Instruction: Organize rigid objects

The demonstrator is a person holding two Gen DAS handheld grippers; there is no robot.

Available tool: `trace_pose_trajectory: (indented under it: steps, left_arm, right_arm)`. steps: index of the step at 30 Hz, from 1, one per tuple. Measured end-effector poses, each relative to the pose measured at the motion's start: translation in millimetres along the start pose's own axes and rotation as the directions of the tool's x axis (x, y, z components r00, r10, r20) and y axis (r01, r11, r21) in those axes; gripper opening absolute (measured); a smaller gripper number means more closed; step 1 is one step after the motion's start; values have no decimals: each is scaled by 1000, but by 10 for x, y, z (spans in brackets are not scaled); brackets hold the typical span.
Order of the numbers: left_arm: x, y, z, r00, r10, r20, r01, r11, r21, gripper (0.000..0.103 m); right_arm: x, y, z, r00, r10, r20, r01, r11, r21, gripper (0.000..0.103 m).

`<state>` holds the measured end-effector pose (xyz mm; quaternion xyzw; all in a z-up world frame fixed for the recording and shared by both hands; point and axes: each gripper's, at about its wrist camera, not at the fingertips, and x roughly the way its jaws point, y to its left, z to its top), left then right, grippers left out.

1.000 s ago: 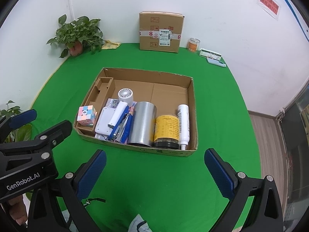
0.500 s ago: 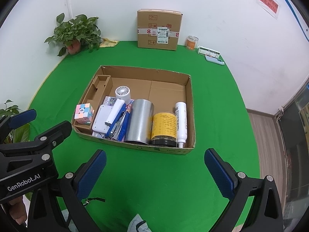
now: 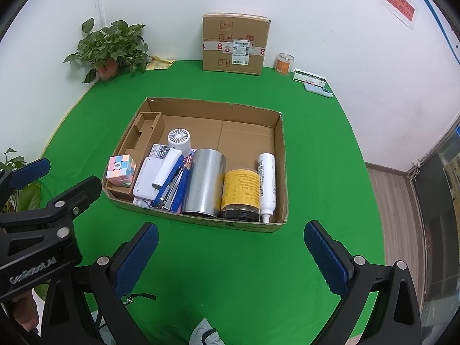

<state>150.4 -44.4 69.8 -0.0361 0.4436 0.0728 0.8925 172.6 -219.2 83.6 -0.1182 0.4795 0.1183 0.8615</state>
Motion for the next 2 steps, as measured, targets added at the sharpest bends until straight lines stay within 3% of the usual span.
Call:
trace_pose_trajectory:
  steps: [2]
  left_arm:
    - [24, -29, 30, 1000, 12, -4, -12, 1000, 14, 91]
  right_arm:
    - [12, -13, 10, 1000, -5, -1, 5, 1000, 2, 102]
